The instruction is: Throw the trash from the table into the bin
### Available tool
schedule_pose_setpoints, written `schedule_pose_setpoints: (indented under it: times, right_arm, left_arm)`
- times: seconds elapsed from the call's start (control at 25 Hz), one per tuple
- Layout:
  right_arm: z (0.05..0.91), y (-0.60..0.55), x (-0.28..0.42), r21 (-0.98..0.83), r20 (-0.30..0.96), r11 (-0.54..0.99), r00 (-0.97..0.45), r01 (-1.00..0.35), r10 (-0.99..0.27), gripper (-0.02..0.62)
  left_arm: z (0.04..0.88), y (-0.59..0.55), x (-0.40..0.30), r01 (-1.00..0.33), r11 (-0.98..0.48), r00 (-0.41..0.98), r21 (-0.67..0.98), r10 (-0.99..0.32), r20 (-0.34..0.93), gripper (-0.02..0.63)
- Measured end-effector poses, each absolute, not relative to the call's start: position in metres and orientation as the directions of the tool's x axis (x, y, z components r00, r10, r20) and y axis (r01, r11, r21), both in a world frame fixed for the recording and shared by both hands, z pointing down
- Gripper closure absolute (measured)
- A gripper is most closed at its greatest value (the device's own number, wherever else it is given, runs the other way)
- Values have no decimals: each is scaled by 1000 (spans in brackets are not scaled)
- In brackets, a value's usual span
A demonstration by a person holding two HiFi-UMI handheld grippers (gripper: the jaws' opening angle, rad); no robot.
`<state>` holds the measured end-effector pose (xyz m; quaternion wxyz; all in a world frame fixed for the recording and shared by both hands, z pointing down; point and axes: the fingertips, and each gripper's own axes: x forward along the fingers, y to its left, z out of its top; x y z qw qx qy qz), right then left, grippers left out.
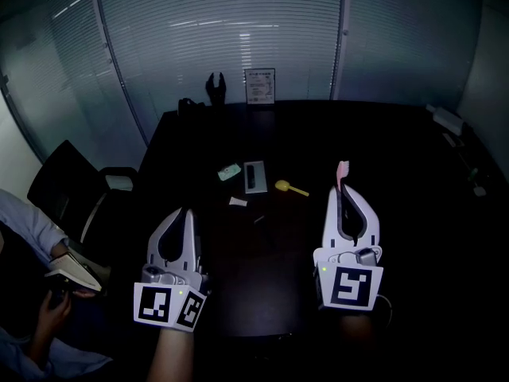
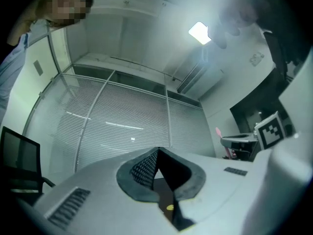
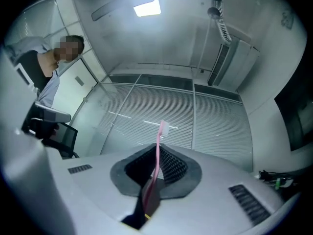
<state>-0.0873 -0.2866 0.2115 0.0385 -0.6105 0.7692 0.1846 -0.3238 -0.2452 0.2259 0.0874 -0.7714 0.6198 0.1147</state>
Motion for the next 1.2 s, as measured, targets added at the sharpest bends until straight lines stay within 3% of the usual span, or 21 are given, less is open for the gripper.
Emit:
schedule_pose_setpoints:
  times: [0.64, 1.2]
  right_arm:
    - [205, -210, -2, 215, -316, 54, -122, -975, -941, 571]
    - [214, -108, 155, 238, -297, 31, -103, -971, -949, 571]
  left_arm:
    - [234, -215, -260, -945, -327, 314, 4, -911, -267, 606]
    - [233, -119, -107, -937, -349, 333, 3, -897, -290, 606]
